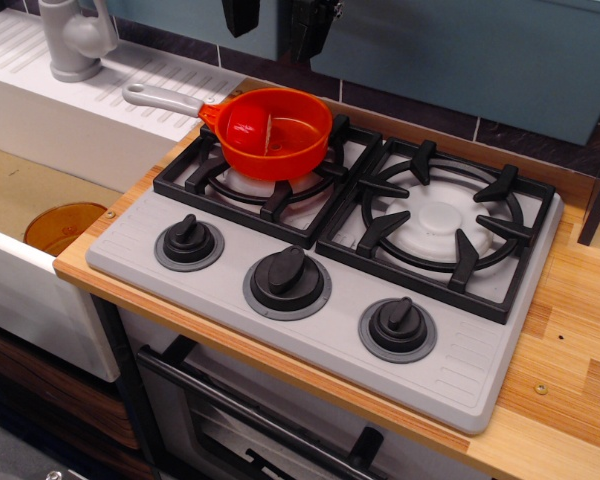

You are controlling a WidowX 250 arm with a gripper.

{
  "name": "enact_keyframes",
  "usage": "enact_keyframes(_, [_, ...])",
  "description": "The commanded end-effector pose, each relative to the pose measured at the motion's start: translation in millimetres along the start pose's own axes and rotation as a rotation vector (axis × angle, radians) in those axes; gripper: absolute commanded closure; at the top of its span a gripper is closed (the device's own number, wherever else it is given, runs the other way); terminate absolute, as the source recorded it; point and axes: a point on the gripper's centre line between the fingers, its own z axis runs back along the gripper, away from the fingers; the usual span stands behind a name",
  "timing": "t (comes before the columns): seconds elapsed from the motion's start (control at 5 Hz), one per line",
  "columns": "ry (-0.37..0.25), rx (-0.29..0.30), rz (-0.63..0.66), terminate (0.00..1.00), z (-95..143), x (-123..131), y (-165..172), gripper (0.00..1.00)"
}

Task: End effector transition from object to pot or pan

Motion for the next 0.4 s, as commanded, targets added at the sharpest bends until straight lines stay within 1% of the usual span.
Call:
enact_keyframes(0.0, [0.0, 0.0, 0.0, 0.0, 0, 0, 0, 0.0])
enact_keyframes(0.2, [0.004, 0.0, 0.014, 0.0, 5, -5, -13, 0.0])
